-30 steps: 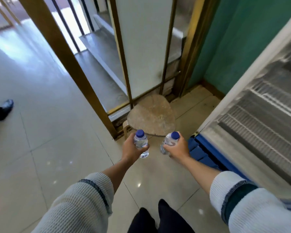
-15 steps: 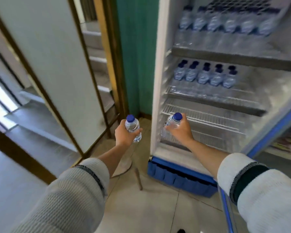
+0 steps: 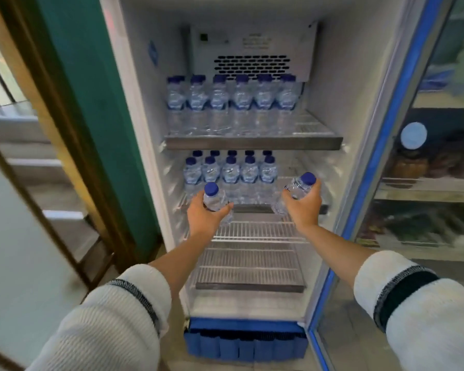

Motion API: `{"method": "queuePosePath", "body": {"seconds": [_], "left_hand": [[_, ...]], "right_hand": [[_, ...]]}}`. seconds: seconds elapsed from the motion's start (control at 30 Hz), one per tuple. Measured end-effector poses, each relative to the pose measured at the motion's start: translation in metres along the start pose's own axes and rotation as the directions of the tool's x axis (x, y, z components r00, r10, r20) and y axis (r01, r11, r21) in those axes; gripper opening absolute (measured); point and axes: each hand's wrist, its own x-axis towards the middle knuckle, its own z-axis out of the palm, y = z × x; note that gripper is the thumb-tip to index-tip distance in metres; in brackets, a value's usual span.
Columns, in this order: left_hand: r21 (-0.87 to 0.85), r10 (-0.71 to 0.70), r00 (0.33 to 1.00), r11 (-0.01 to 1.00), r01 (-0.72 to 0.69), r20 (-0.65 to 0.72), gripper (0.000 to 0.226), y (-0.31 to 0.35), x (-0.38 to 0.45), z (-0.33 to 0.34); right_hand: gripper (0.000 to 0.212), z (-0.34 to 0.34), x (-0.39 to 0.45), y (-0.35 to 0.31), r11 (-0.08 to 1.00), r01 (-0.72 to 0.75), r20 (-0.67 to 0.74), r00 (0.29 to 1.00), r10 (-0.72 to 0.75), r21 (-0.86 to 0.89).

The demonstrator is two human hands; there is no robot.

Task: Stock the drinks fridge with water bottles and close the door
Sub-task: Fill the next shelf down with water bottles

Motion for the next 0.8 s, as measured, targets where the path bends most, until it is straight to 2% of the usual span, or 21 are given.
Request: {"method": "queuePosePath", "body": {"seconds": [0.1, 0.2, 0.3, 0.4, 0.53, 0.63, 0.8], "left_hand": [[0.037, 0.029, 0.999, 0.999, -0.03, 0.013, 0.06, 0.006, 0.024, 0.035], [0.096, 0.058, 0.998, 0.994, -0.059, 0.011, 0.055, 0.015, 0.043, 0.063], [0.156, 0.065, 0.998, 0.986, -0.065, 0.005, 0.057, 0.013, 0.057, 0.079], [0.19, 0.05, 0.998, 0.981, -0.043, -0.035, 0.062, 0.006, 0.065, 0.089], [0.232, 0.067, 0.993, 0.972, -0.044, -0.092, 0.05, 0.007, 0.072, 0.095], [0.24, 0.111, 0.989, 0.967, -0.086, -0.095, 0.048, 0.002, 0.077, 0.098], [0.238, 0.197, 0.972, 0.957, -0.163, -0.125, 0.053, -0.009, 0.08, 0.101]], "right_hand": [[0.052, -0.001, 0.041, 0.02, 1.0, -0.005, 0.003, 1.0, 0.005, -0.008], [0.061, 0.007, 0.085, 0.043, 0.999, 0.004, 0.084, 0.996, -0.001, -0.04], [0.058, 0.023, 0.125, 0.07, 0.993, 0.038, 0.182, 0.983, -0.017, -0.113], [0.056, 0.033, 0.143, 0.071, 0.992, 0.029, 0.29, 0.957, 0.008, -0.124], [0.059, 0.044, 0.161, 0.075, 0.997, -0.023, 0.347, 0.937, 0.045, -0.068], [0.071, 0.051, 0.171, 0.082, 0.994, -0.069, 0.377, 0.921, 0.095, -0.08], [0.064, 0.055, 0.184, 0.079, 0.99, -0.127, 0.505, 0.852, 0.139, -0.058]]}}
